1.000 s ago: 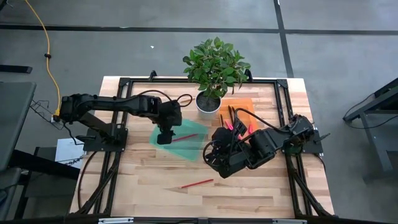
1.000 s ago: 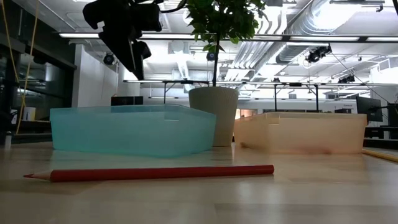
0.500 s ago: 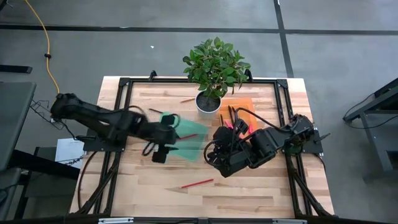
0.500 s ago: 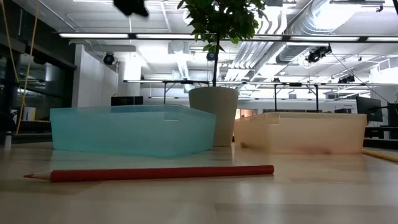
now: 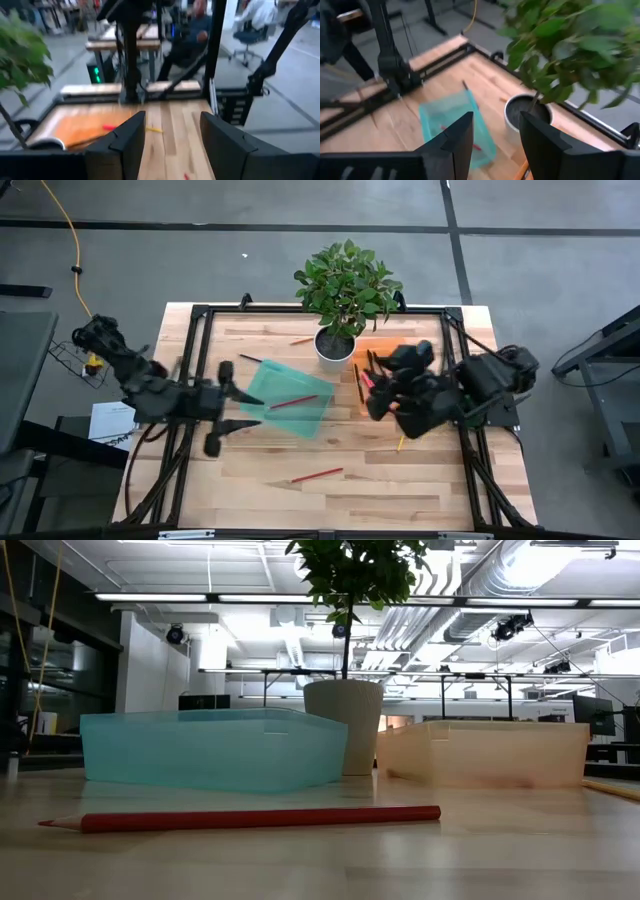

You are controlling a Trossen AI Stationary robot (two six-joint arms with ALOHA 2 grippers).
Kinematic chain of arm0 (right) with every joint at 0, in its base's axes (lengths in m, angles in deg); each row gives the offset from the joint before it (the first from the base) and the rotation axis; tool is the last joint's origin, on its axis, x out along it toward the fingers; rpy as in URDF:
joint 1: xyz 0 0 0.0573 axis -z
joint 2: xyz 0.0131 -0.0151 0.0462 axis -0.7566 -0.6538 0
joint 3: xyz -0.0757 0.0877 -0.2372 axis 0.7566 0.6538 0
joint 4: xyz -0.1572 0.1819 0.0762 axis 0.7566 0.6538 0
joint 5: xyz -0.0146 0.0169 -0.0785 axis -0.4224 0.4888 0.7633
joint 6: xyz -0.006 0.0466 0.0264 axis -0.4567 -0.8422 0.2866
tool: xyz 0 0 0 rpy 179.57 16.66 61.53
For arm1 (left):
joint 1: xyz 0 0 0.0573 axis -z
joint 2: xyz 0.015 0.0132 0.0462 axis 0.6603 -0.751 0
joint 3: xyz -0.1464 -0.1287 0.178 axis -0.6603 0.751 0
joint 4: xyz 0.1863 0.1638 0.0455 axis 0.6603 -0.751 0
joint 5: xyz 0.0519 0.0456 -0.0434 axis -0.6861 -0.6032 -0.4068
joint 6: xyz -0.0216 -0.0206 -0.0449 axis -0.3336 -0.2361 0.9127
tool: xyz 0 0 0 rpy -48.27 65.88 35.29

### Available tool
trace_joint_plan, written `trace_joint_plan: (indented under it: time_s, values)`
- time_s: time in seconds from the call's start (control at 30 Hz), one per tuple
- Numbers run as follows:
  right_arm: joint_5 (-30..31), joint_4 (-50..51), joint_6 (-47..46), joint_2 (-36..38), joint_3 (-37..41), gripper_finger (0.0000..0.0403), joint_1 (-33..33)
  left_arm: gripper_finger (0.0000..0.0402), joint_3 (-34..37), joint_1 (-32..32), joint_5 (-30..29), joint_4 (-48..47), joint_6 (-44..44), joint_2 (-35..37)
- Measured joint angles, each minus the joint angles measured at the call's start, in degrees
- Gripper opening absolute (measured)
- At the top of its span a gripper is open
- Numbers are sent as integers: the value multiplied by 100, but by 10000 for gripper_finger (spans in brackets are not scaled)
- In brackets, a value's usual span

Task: Sort pens & pencils
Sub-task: Put the red pencil into the blue bin

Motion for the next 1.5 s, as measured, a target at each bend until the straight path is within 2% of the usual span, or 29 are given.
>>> trace_joint_plan:
  time_s: [0.1, 0.23, 0.37, 0.47, 0.6, 0.77, 0.9, 1.0, 1.2, 1.5]
  values:
    - [464, 2, -557, 309, 521, 149, -287, 175, 0, 707, -888, 124, -109, 0]
    - [825, -282, -1659, 748, 1772, 149, -700, 172, -3, 1534, -2010, 377, -160, -57]
    - [747, -2055, -1688, 1079, 3137, 149, -1044, 174, 2, 2186, -3082, 375, -30, -236]
    - [463, -3822, -1151, 1252, 4032, 149, -1158, 174, 0, 2548, -3496, 359, 236, -370]
    - [108, -5963, -698, 1344, 5154, 149, -1114, 172, 2, 2820, -3659, 332, 546, -594]
    - [-823, -8437, -283, 1319, 6321, 149, -891, 175, 0, 3180, -3966, 334, 1027, -910]
    - [-1625, -9592, -420, 1140, 6952, 149, -659, 172, 0, 3531, -4282, 335, 1393, -1173]
    - [-2164, -9660, -606, 947, 7004, 149, -544, 173, 2, 3747, -4637, 332, 1667, -1319]
    - [-3446, -8796, -668, 392, 6497, 149, -325, 173, 0, 3946, -5261, 316, 1982, -1406]
    - [-4473, -7100, -189, -274, 5710, 149, -19, 173, 0, 3946, -5348, 298, 2005, -1404]
